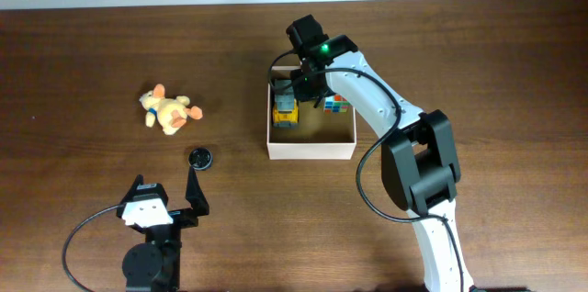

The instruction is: Pack container

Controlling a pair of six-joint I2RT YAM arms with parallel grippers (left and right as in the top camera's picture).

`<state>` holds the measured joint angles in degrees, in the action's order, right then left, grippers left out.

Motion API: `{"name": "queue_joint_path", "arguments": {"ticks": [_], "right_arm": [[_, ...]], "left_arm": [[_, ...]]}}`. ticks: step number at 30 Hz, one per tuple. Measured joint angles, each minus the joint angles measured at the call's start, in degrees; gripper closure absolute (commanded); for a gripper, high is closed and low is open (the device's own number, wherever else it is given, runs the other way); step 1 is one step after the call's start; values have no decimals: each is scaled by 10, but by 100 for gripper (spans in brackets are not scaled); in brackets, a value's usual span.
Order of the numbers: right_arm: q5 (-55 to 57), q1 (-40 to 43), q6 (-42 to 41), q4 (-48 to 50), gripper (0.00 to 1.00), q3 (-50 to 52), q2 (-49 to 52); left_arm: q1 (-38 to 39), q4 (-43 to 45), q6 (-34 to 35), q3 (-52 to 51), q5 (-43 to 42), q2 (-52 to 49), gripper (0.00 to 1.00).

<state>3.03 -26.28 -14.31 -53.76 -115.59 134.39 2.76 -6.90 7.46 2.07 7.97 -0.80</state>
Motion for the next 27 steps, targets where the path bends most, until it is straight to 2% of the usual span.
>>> {"name": "queue_joint_path", "arguments": {"ticks": [9, 10, 13, 27], "right_arm": [[-17, 1, 0, 0, 61, 0, 0], [-27, 1, 0, 0, 57, 0, 0], [-49, 1, 1, -8, 55, -8, 1], [-66, 2, 3, -171, 51, -203, 7]], "left_arm": [[0, 0, 0, 0, 0, 0, 1], [0, 0, 0, 0, 0, 0, 1], [0, 0, 0, 0, 0, 0, 1], [0, 0, 0, 0, 0, 0, 1]]}}
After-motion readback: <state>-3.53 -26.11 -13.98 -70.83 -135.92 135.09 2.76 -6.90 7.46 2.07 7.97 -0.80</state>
